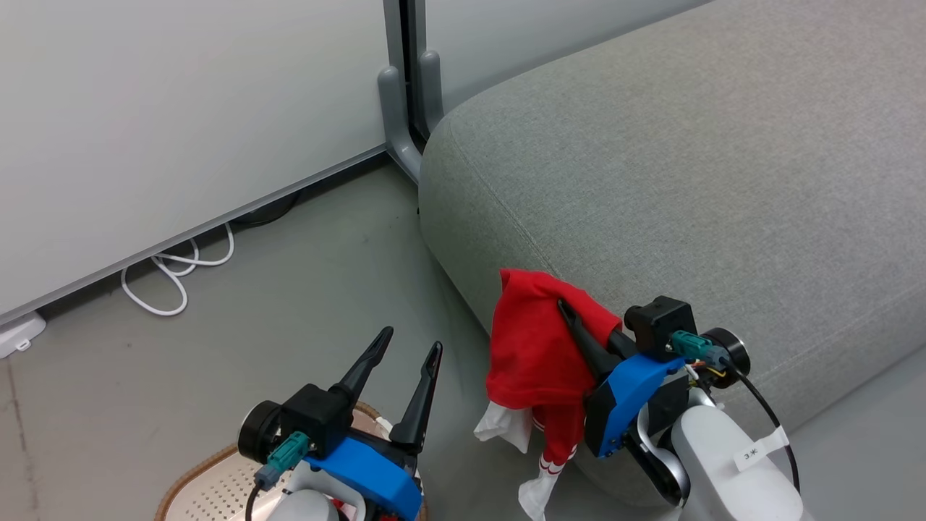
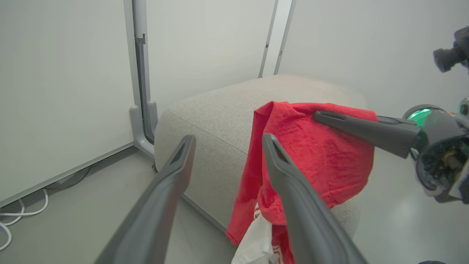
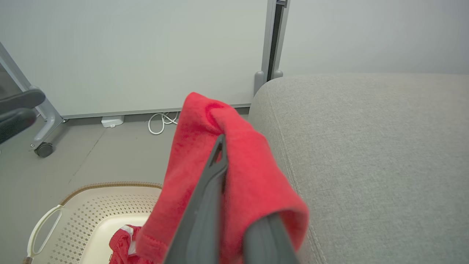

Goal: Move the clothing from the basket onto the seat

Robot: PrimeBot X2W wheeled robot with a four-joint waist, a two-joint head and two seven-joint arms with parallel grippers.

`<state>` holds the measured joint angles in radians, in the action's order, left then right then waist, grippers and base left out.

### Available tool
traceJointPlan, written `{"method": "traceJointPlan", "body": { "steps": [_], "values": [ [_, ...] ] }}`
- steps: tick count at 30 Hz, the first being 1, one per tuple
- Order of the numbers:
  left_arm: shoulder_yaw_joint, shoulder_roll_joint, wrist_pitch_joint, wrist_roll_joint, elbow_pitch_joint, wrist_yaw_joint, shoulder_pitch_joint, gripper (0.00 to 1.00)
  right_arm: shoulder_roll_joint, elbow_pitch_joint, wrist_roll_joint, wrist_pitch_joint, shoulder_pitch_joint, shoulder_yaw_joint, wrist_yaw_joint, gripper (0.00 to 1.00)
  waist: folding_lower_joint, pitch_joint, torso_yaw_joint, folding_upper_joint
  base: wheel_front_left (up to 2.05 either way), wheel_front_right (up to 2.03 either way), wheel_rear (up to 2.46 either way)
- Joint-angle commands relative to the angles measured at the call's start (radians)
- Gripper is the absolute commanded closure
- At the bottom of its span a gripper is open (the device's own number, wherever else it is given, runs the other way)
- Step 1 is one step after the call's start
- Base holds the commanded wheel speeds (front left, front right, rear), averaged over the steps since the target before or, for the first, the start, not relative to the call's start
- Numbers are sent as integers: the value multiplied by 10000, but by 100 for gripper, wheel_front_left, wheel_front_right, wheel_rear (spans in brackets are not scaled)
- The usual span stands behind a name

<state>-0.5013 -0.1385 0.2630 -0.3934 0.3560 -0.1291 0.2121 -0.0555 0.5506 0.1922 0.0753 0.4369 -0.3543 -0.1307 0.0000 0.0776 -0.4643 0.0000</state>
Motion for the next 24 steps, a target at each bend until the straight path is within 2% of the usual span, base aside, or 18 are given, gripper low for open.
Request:
{"method": "traceJointPlan", "body": {
  "steps": [1, 14, 19, 24],
  "values": [
    [-18, -33, 27, 58, -3, -16, 171, 0, 27, -47, -53, 52, -101, 12, -1, 100, 0, 26, -67, 0, 0, 0, 0],
    [82, -74, 27, 45, -22, -17, 109, 0, 27, -125, -90, -31, 100, 69, -1, 100, 0, 46, -21, 0, 0, 0, 0],
    [130, -113, 27, 124, -108, -17, 120, 0, -371, -377, -228, -291, 799, 98, -1, 100, 0, 227, 52, 0, 0, 0, 0],
    [97, -214, 27, 269, -277, -17, 410, 0, -1063, -708, -239, -652, 2054, 443, -1, 100, 0, 683, 240, 0, 0, 0, 0]
  ]
}}
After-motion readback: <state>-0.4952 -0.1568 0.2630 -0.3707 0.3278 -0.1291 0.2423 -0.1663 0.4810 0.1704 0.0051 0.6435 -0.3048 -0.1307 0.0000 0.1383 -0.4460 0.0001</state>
